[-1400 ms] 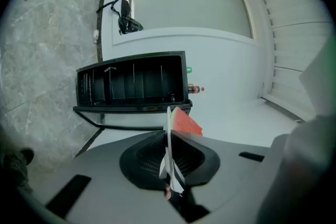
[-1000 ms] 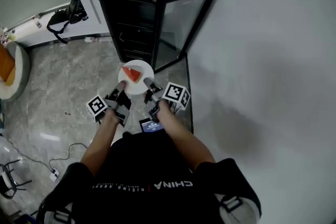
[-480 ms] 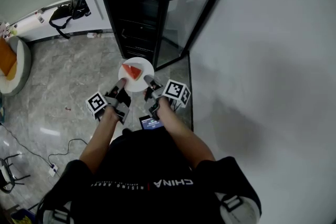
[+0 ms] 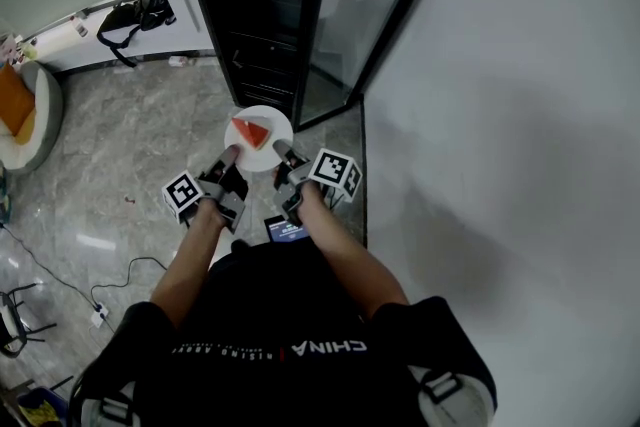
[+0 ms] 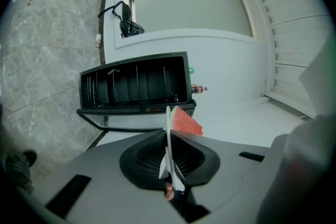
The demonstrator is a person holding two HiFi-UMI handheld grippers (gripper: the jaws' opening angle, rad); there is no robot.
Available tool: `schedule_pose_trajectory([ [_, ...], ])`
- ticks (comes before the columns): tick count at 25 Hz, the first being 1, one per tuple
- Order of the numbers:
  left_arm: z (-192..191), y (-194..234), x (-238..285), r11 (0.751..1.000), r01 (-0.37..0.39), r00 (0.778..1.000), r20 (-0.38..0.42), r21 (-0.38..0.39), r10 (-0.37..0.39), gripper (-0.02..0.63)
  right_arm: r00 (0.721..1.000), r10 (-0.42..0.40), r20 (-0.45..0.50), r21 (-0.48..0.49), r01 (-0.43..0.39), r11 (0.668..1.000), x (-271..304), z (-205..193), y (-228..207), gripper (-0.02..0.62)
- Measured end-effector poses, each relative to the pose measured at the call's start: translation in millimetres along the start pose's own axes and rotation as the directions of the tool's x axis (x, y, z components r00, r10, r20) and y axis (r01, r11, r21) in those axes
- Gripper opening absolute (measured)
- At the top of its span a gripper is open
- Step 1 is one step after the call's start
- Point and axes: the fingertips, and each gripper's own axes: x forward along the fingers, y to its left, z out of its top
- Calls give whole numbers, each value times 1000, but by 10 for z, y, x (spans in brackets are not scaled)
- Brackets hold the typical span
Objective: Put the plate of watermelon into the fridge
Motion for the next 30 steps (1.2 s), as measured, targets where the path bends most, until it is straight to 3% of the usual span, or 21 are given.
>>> schedule_pose_trajectory([
  [9,-189,-57,186,999,-2,999,36,32,1,31,999,22,-50,-5,-23,1000,-102,234,-41,31],
  [17,-186,90,157,999,-38,995,96,15,36,31,992,18,-125,-5,-19,1000,-7,224,-163,31],
  [25,167,194,233,1000,-22,997,78,10,21,31,995,-1,-104,-3,1,1000,352,204,-174,31],
  [30,582,279,343,1000,-13,1000,20,5,13,31,998,-19,-60,-9,18,1000,741,193,-115,31],
])
